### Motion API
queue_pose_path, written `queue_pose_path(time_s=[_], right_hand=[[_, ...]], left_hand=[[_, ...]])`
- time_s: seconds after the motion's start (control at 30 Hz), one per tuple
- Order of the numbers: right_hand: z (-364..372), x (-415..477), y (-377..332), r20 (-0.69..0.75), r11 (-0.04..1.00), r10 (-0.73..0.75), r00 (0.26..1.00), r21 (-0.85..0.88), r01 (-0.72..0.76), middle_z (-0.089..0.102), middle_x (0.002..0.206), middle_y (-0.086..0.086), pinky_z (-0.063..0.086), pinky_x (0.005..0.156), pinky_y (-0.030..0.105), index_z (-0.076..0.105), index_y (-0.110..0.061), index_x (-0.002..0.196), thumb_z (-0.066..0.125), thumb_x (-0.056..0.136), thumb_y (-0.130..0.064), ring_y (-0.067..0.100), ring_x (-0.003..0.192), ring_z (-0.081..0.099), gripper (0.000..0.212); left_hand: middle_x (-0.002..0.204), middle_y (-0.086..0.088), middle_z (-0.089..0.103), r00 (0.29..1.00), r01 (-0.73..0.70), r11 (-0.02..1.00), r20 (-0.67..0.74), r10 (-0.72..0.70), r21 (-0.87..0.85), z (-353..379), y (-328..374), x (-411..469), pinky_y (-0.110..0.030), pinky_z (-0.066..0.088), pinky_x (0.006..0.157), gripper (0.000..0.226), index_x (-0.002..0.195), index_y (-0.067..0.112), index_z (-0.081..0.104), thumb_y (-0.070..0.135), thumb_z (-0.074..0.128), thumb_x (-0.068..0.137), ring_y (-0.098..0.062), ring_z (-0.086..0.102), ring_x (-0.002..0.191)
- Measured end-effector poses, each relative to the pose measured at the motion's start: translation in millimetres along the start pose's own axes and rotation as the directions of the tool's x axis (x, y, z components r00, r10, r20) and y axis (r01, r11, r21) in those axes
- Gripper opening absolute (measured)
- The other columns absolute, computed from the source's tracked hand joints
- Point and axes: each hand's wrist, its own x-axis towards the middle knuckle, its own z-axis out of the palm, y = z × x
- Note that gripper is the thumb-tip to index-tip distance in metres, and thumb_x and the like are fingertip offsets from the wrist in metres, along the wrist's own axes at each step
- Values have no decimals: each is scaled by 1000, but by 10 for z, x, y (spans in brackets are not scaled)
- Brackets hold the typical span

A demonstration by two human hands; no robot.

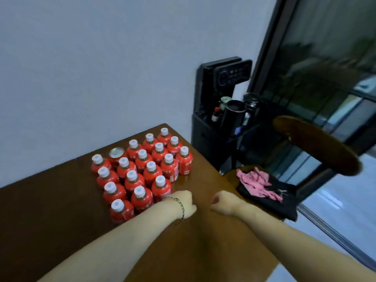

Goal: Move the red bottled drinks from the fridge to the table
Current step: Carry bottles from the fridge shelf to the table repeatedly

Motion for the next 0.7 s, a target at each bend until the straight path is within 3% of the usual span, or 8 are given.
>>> queue_pose_path(time_s=[0.1, 0.17, 0.2, 0.27, 0.3, 0.4, 0.53, 0.7], right_hand=[[-165, -541, 569, -95, 991, 129, 987, 53, -124, 65, 108, 9, 49, 75, 26, 66, -7, 106, 56, 89, -19, 20, 95, 60, 24], [-262, -951, 994, -144, 973, 224, 964, 83, -213, 63, 92, 9, 42, 65, 24, 67, -6, 91, 55, 87, -16, 22, 85, 55, 16], [-312, -1193, 1223, -167, 958, 279, 946, 118, -261, 63, 90, 10, 39, 64, 22, 67, -6, 87, 54, 87, -15, 25, 86, 55, 15], [-393, -1671, 1648, -214, 921, 380, 900, 179, -347, 62, 98, 16, 35, 69, 21, 67, -4, 99, 54, 88, -15, 27, 94, 58, 20], [-423, -1916, 1887, -235, 898, 432, 871, 199, -392, 59, 97, 18, 34, 71, 22, 67, -4, 97, 53, 88, -15, 28, 95, 58, 19], [-447, -2681, 2659, -318, 820, 570, 758, 278, -501, 51, 81, 12, 35, 65, 24, 51, -11, 65, 50, 84, -16, 24, 78, 50, 20], [-376, -3914, 3641, -374, 674, 738, 562, 444, -590, 44, 63, 2, 33, 53, 28, 51, -14, 70, 50, 85, -19, 23, 71, 45, 16], [-141, -5387, 4731, -352, 527, 850, 392, 567, -633, 56, 78, 8, 37, 56, 28, 55, -12, 65, 50, 84, -18, 22, 71, 51, 20]], left_hand=[[121, -8, 59, 970, -239, 960, 72, 231, 144, 9, 702, -227, -32, 45, 90, 35, 122, 12, 54, 30, 43, 94, -25, 56, 111], [121, -9, 59, 921, -389, 895, 116, 371, 220, 124, 1201, -410, -31, 46, 87, 34, 122, 12, 53, 27, 42, 94, -26, 57, 109], [120, -9, 59, 896, -443, 859, 143, 420, 256, 214, 1472, -492, -31, 46, 86, 33, 121, 12, 53, 26, 42, 94, -26, 57, 108], [119, -10, 60, 838, -545, 775, 195, 510, 320, 413, 1991, -665, -32, 47, 86, 32, 120, 11, 55, 24, 42, 94, -26, 58, 106], [118, -11, 60, 800, -599, 722, 212, 562, 346, 533, 2274, -774, -31, 47, 86, 31, 119, 10, 56, 24, 43, 94, -27, 58, 106], [116, -10, 61, 659, -740, 544, 262, 705, 395, 942, 3146, -1196, -31, 47, 86, 31, 114, 11, 59, 26, 45, 92, -29, 59, 105], [108, -9, 61, 467, -857, 304, 378, 799, 416, 1675, 4342, -1931, -31, 46, 84, 28, 111, 12, 59, 23, 44, 90, -29, 59, 100], [110, -12, 63, 253, -919, 60, 468, 847, 389, 2644, 5684, -2993, -32, 47, 82, 28, 109, 8, 61, 23, 45, 91, -29, 60, 104]])
